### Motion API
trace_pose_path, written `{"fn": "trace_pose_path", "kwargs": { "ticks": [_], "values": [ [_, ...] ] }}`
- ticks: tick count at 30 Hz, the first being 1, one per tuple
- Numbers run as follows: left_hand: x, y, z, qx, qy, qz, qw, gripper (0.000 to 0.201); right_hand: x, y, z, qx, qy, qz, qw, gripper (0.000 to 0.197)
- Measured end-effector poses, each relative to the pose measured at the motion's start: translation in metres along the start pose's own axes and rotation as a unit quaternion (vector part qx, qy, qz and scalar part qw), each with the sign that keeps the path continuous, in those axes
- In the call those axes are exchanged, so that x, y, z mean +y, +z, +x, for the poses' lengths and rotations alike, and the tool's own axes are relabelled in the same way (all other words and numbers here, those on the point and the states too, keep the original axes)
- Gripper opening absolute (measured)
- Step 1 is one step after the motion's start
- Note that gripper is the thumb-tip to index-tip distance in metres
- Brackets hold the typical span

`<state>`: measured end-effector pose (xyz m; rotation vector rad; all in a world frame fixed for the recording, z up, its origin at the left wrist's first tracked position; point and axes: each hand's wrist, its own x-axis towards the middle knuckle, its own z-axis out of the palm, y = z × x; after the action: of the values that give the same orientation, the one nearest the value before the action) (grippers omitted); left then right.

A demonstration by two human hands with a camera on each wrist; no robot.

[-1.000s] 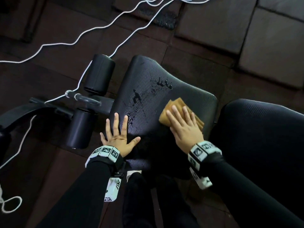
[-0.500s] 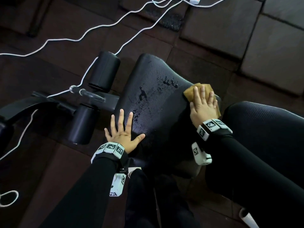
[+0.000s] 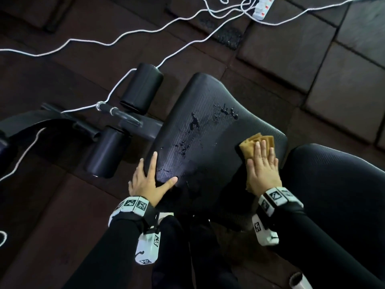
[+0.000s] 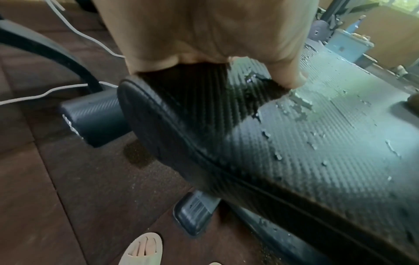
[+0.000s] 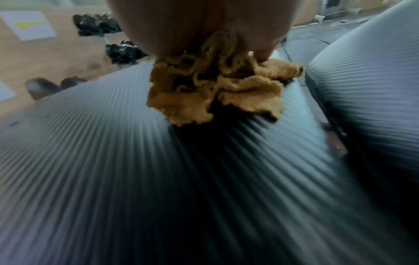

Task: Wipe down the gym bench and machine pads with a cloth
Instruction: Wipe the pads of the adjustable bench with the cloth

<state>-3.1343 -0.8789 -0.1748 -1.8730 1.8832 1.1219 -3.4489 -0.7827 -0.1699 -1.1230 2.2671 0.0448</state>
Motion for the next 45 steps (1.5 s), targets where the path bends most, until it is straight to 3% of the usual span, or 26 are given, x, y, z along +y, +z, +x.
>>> {"fn": "trace_pose_path", "kwargs": {
  "ticks": [7,14,18,22,25,29,35,38,40,43,45],
  "values": [
    [0.0,-0.001,0.001,-0.012,-0.01,0.011,1.0,0.094,-0.052,-0.037,0.087,0.032,0.03,0.031,0.999,0.056],
    [-0.001,0.0,0.002,-0.028,-0.007,0.004,1.0,0.092,-0.146,-0.052,0.153,0.004,-0.067,0.028,0.997,0.057],
    [0.0,-0.002,0.001,-0.037,-0.007,0.005,0.999,0.093,-0.17,-0.021,0.113,0.009,-0.235,-0.106,0.966,0.06],
    [0.002,-0.005,0.001,-0.045,-0.011,0.01,0.999,0.093,-0.129,0.006,0.045,0.008,-0.35,-0.136,0.927,0.054],
    [0.002,-0.007,0.002,-0.056,-0.011,0.015,0.998,0.092,-0.079,-0.002,0.024,0.004,-0.34,-0.156,0.928,0.054],
    [0.002,-0.007,0.003,-0.063,-0.01,0.016,0.998,0.091,-0.049,-0.026,0.052,0.003,-0.213,-0.12,0.969,0.057],
    [0.001,-0.006,0.004,-0.062,-0.008,0.005,0.998,0.09,-0.106,-0.043,0.128,0.0,-0.136,-0.056,0.989,0.06],
    [-0.001,-0.005,0.004,-0.062,-0.005,-0.002,0.998,0.089,-0.149,-0.033,0.127,0.008,-0.173,-0.065,0.983,0.059],
    [-0.001,-0.006,0.004,-0.062,-0.005,-0.005,0.998,0.09,-0.164,-0.017,0.105,0.008,-0.236,-0.1,0.967,0.059],
    [0.001,-0.007,0.005,-0.069,-0.01,-0.01,0.997,0.092,-0.149,0.004,0.054,0.0,-0.341,-0.133,0.931,0.055],
    [0.001,-0.008,0.005,-0.075,-0.01,-0.01,0.997,0.092,-0.118,0.007,0.03,-0.012,-0.357,-0.135,0.924,0.053]
  ]
}}
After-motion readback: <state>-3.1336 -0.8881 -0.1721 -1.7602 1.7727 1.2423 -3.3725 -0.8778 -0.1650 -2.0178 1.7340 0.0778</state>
